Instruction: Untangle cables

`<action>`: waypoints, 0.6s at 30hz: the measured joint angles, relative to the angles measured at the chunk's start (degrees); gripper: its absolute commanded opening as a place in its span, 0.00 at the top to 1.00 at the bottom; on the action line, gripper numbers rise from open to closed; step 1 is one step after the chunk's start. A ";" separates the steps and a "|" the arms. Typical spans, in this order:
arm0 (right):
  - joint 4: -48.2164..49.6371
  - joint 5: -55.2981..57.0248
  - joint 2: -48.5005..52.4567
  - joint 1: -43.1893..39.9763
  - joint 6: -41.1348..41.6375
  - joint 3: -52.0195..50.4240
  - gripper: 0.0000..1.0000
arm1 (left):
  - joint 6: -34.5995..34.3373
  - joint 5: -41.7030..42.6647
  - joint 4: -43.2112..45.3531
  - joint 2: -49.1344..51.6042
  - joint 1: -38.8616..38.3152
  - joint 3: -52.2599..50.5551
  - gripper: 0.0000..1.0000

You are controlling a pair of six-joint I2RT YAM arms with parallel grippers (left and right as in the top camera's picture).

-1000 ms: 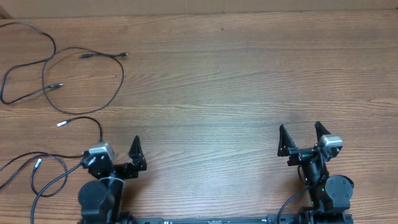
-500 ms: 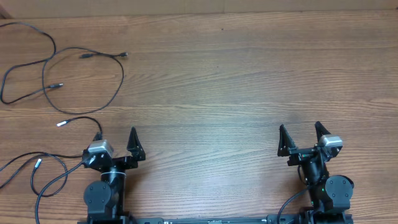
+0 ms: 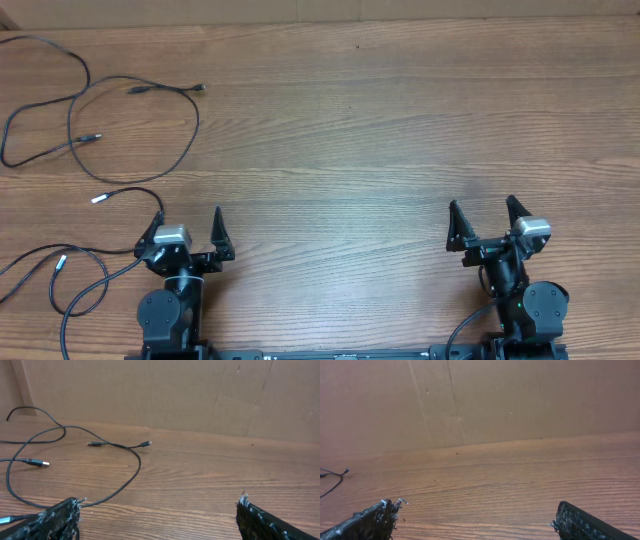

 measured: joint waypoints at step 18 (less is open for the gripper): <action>0.00 0.00 0.00 0.00 -0.02 0.00 0.00 | 1.40 0.15 0.02 0.00 0.00 0.00 0.00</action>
